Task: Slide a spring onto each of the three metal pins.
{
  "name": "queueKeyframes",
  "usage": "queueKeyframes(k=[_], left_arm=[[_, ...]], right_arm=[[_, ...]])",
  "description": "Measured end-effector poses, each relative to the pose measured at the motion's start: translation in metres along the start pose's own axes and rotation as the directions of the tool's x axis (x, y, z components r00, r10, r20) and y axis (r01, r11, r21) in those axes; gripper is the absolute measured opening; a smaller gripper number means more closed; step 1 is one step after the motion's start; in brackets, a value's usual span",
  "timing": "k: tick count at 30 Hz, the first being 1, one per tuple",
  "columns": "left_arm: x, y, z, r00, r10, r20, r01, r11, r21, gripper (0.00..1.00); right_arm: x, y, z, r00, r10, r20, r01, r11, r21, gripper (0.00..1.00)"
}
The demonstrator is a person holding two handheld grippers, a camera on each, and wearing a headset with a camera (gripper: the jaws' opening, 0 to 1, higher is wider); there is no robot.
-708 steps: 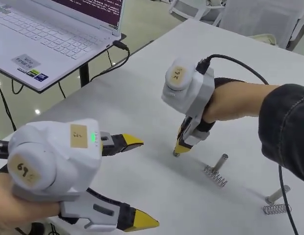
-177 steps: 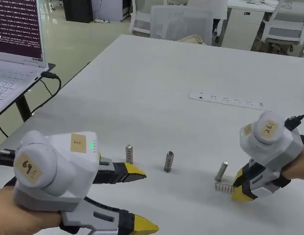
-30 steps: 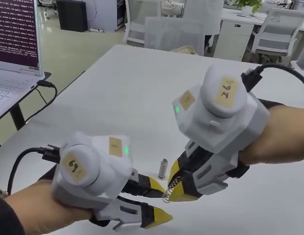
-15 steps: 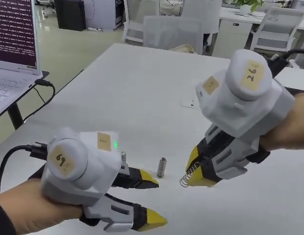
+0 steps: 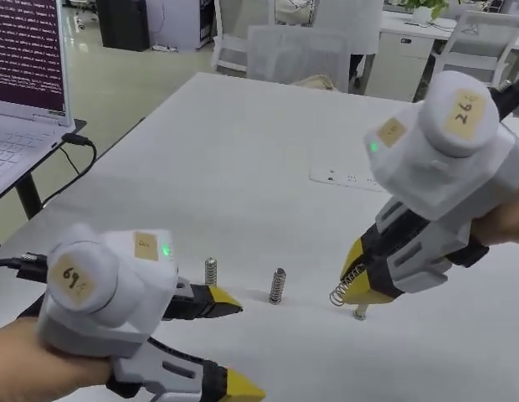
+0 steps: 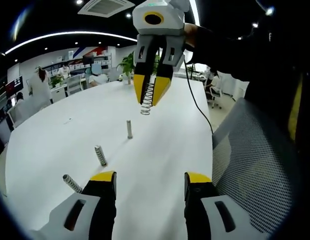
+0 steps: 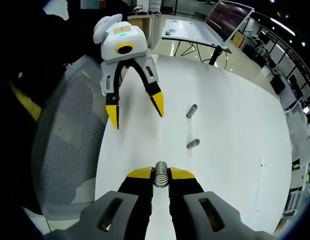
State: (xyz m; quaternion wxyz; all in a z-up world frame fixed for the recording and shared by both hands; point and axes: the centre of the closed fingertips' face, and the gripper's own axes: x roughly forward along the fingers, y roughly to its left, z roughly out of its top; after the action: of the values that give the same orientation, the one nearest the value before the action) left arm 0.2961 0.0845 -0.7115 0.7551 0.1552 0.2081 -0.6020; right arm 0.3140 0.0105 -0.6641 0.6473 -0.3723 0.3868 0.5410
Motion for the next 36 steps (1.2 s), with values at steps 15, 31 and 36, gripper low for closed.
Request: queueKeyframes(k=[15, 31, 36], left_arm=[[-0.017, 0.006, -0.009, 0.9978, 0.06, 0.03, -0.057, 0.995, -0.076, 0.63], [-0.014, 0.003, -0.005, 0.9969, 0.057, 0.054, -0.053, 0.996, -0.077, 0.68], [-0.014, 0.002, -0.004, 0.9968, 0.054, 0.059, -0.05, 0.996, -0.077, 0.69]], right_arm=[[-0.009, -0.013, -0.021, 0.9984, -0.023, -0.052, 0.024, 1.0, 0.013, 0.08], [-0.012, -0.034, -0.045, 0.9902, -0.033, -0.136, 0.039, 0.998, 0.041, 0.08], [-0.008, -0.046, -0.053, 0.9872, -0.032, -0.156, 0.041, 0.998, 0.056, 0.08]])
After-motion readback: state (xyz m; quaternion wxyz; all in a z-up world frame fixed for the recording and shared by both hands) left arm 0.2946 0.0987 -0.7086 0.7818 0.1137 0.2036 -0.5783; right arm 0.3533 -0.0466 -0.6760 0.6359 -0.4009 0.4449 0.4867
